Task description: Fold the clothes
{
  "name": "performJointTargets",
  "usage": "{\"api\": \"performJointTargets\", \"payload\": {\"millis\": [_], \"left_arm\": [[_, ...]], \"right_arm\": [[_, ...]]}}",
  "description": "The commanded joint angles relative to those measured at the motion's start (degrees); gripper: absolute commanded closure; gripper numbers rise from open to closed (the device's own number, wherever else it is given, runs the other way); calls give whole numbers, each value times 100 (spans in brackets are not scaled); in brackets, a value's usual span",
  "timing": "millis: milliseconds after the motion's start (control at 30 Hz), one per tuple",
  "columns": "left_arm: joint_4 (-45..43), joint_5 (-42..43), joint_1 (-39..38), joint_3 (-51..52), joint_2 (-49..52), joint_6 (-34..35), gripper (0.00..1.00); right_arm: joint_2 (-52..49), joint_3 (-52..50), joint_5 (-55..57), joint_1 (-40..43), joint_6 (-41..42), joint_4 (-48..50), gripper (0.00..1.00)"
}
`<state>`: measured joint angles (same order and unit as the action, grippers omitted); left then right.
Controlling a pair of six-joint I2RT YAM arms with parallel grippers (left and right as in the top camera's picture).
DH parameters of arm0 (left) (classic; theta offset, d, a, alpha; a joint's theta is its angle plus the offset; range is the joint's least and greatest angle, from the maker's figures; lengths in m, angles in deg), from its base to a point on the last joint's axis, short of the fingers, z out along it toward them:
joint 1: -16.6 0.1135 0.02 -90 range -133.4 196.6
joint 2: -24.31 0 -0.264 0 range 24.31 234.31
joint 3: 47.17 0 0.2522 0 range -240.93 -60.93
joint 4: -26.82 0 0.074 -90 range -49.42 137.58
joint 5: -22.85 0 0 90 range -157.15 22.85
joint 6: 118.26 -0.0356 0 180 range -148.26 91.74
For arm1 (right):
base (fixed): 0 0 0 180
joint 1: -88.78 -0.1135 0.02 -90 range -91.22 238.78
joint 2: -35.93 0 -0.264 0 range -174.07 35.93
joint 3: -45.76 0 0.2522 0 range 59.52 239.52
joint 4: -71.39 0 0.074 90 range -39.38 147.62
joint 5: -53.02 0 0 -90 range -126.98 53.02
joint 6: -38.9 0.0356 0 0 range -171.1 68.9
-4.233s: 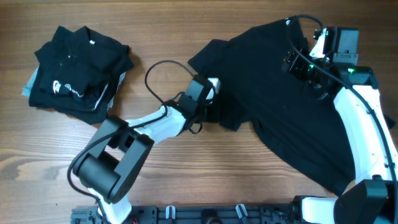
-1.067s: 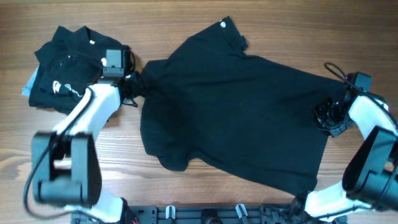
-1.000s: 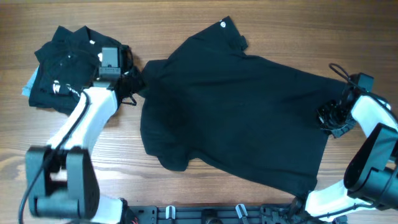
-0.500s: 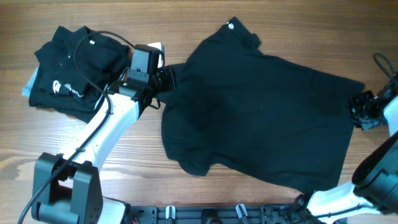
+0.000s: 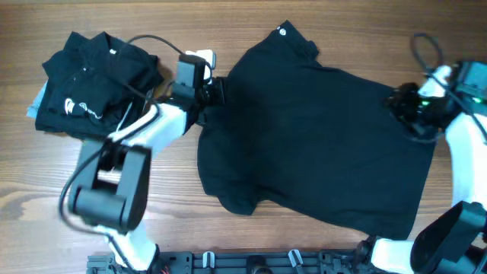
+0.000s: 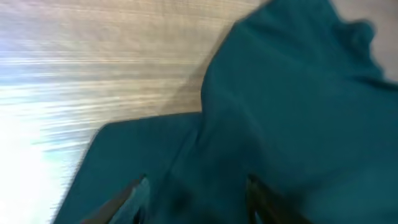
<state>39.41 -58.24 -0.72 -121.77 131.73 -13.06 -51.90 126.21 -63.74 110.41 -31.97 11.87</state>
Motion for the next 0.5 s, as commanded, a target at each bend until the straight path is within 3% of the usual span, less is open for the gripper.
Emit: {"api": "performJointTargets", "payload": {"millis": [0,133,200,267,333,467], "left_arm": [[-527,308,-48,7,743,-149,56],[-592,-122,2,7,1147,35,75],[-70,-1333,98,7,1145,551,85],[649,-2413,337,7,1141,1169,88],[1032,-2297,654,7,1130,1231,91],[1110,-1104,1075,7,922,1102,91]], "right_arm": [[72,79,302,-444,-251,-111,53],[68,57,702,-636,-243,-208,52],[52,20,907,-636,-221,-214,50],[-39,11,1298,-636,-96,-234,48],[-199,-39,1792,-636,107,-210,46],[-577,-227,2426,-634,686,-15,44]]}}
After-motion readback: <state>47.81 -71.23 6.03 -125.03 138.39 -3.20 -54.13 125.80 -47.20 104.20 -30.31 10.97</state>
